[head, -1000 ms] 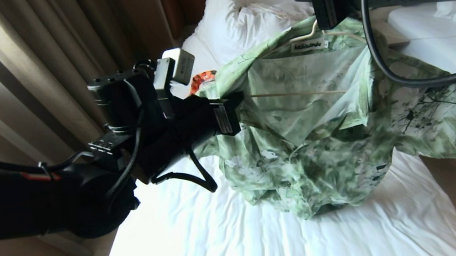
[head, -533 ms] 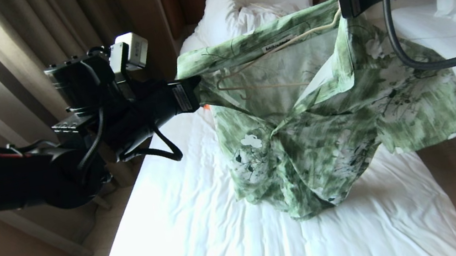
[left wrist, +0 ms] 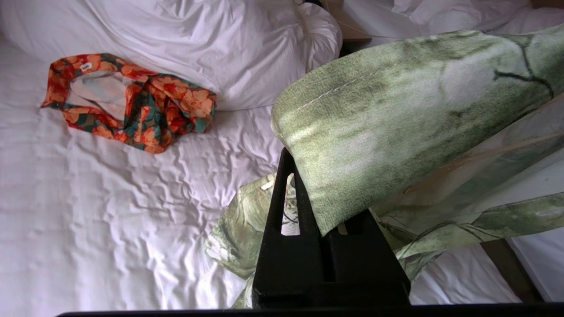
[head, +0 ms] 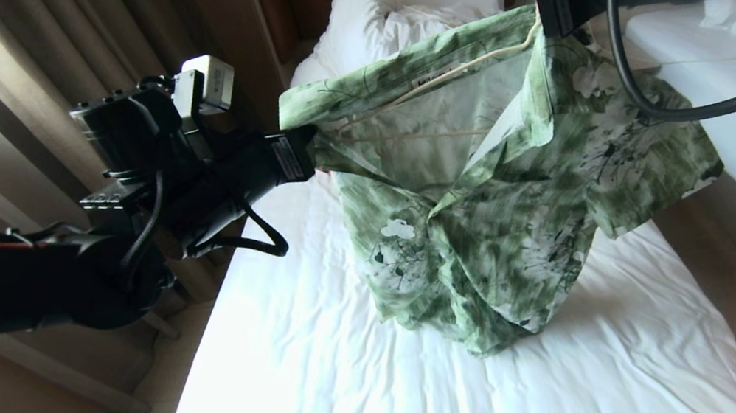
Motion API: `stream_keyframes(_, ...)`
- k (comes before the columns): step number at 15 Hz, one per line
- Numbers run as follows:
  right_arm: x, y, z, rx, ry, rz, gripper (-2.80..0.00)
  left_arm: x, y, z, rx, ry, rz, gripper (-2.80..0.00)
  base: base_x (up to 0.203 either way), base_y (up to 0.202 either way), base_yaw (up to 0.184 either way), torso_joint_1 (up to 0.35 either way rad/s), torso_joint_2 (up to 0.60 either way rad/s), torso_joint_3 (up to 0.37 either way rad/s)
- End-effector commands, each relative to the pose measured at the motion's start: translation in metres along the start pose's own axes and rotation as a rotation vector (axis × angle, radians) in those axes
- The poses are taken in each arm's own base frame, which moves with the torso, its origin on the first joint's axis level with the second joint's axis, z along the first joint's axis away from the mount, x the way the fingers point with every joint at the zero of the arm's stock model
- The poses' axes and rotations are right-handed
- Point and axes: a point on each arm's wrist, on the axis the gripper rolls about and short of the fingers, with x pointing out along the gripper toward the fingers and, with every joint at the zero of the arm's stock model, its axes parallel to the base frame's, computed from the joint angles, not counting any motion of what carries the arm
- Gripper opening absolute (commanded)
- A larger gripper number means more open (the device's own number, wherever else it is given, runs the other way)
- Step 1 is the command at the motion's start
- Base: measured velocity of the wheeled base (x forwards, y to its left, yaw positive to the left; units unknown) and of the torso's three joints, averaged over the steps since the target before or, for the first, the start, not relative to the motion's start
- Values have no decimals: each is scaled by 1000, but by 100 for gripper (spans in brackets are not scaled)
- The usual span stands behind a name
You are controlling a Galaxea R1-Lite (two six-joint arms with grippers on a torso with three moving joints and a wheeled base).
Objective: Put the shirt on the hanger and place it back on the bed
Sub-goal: Take the clothes hanger out of the clothes
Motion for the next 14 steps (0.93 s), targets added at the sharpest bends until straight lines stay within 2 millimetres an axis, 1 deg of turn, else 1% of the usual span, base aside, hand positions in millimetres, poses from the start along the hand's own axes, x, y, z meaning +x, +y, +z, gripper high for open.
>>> stream_keyframes(1,4,4,-3,-5,12,10,-280,0,0,-1,0,-1,-2,0,0,0,0,0,0,0)
stream_keyframes(4,7,6,-6,-6,20,14,-280,4,1,-6,-3,10,-4,0,0,0,0,0,0,0)
stream_keyframes(6,8,6,-6,-7,22,15,-280,4,1,-4,-11,3,-6,0,0,0,0,0,0,0)
stream_keyframes(9,16,11,-13,-11,44,23,-280,9,13,-5,-23,-4,25,0,0,0,0,0,0,0)
stream_keyframes(11,25,17,-22,-15,73,35,-280,10,18,-3,-46,-10,37,0,0,0,0,0,0,0)
stream_keyframes(12,28,20,-26,-14,81,41,-280,10,21,-1,-45,-17,44,-280,0,0,0,0,0,0)
stream_keyframes(14,37,26,-34,-7,77,42,-280,9,31,3,-42,-31,69,-280,0,0,0,0,0,0)
